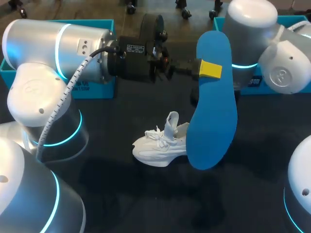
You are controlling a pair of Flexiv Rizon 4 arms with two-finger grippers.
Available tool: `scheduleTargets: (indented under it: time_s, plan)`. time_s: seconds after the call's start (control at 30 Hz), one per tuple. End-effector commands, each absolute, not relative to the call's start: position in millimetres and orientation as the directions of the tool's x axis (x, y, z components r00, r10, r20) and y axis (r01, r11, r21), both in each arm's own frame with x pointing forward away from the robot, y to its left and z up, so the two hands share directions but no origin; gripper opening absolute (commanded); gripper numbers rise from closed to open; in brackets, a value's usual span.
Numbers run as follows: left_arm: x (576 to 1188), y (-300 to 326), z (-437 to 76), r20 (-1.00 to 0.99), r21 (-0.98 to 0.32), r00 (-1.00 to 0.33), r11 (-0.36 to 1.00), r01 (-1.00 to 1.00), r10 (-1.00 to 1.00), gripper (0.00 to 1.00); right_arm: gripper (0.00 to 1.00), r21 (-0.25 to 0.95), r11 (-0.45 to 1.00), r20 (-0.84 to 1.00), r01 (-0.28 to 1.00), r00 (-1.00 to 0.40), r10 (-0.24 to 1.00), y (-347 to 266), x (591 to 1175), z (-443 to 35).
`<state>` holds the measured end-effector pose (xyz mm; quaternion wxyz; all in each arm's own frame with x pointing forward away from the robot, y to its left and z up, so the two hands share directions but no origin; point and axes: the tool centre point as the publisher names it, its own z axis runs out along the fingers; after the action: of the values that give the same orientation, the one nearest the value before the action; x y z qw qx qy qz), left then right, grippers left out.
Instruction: Take the shoe out of the shoebox, open the shoe tongue, remove and reinsert the insole, then place the shoe into the shoebox
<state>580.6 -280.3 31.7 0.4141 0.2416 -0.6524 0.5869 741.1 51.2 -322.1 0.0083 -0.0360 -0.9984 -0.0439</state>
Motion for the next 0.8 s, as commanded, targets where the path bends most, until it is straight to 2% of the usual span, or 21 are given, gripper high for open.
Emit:
scheduleTargets:
  time_s: [0.03,0.13,0.17,0.37,0.63,0.8]
  plan:
    - [579.8,-280.6,30.8,0.824,-0.566,-0.541,0.194,-0.801,0.17,0.0,1.0,0.085,0.994,0.017,0.073,-0.997,0.072,51.8,740.5,-323.0]
    - [579.8,-280.6,30.8,0.824,-0.566,-0.541,0.194,-0.801,0.17,0.0,1.0,0.085,0.994,0.017,0.073,-0.997,0.072,51.8,740.5,-323.0]
    - [579.8,-280.6,30.8,0.824,-0.566,-0.541,0.194,-0.801,0.17,0.0,1.0,0.027,0.996,0.033,0.084,-0.996,0.083,53.3,743.8,-324.3]
    - [579.8,-280.6,30.8,0.824,-0.566,-0.541,0.194,-0.801,0.17,0.0,1.0,-0.087,0.992,0.027,0.094,-0.995,0.097,69.3,757.7,-322.6]
    - [579.8,-280.6,30.8,0.824,-0.566,-0.541,0.194,-0.801,0.17,0.0,1.0,-0.094,0.992,0.02,0.082,-0.996,0.084,85.1,770.8,-332.2]
    - [579.8,-280.6,30.8,0.824,-0.566,-0.541,0.194,-0.801,0.17,0.0,1.0,-0.075,0.99,0.013,0.121,-0.992,0.122,89.3,777.7,-340.9]
